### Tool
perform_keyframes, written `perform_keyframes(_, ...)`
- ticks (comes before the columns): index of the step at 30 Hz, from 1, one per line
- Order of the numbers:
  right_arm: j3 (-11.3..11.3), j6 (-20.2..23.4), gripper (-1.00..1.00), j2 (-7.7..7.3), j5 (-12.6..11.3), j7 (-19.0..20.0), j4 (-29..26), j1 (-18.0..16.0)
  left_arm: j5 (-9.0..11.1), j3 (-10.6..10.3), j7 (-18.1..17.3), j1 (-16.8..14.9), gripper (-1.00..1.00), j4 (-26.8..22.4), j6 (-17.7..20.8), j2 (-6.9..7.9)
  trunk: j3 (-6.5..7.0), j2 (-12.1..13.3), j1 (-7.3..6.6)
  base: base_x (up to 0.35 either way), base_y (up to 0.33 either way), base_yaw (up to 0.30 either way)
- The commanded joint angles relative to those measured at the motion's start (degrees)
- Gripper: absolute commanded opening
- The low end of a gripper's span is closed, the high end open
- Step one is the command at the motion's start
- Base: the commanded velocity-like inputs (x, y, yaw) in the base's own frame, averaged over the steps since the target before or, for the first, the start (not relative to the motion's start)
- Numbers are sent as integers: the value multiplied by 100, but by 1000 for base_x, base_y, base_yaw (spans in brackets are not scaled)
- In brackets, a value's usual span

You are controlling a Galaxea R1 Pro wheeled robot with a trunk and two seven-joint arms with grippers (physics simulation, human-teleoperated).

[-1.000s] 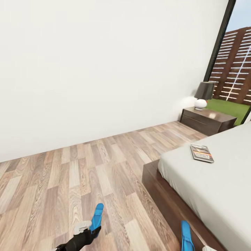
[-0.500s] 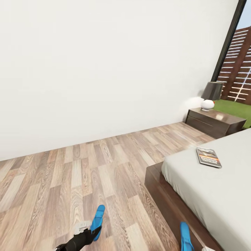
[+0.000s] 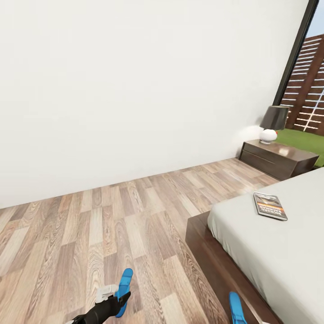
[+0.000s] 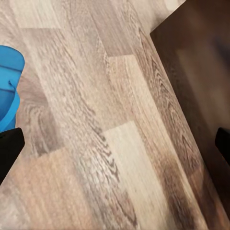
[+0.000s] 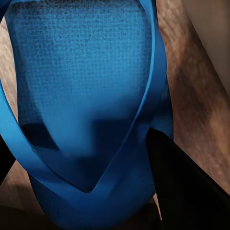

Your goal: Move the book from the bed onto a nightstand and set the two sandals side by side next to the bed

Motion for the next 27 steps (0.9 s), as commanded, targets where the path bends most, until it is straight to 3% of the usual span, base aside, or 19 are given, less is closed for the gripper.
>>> perform_keyframes(1, -950, 43, -100, -5, -69, -5, -12, -8, 29, 14, -33, -2, 100, 5, 15, 0, -4, -2, -1, 0, 0, 0)
perform_keyframes(19, -931, 48, -100, 49, -10, -5, -17, -9, 29, 6, -37, -5, 100, 5, 13, -4, -4, -2, -1, 0, 0, 0)
perform_keyframes(22, -930, 84, -100, 467, 32, -27, -42, -13, 29, 6, -37, -4, 100, 5, 13, -4, -4, -2, -1, 0, 0, 0)
perform_keyframes(25, -938, 106, -100, 1253, 54, -49, -88, -15, 29, 12, -47, -4, 100, 5, 16, 1, -4, -2, -1, 0, 0, 0)
perform_keyframes(27, -944, 113, -100, 1631, 59, -54, -127, -16, 29, 19, -52, -2, 100, 5, 19, 6, -4, -2, -1, 0, 0, 0)
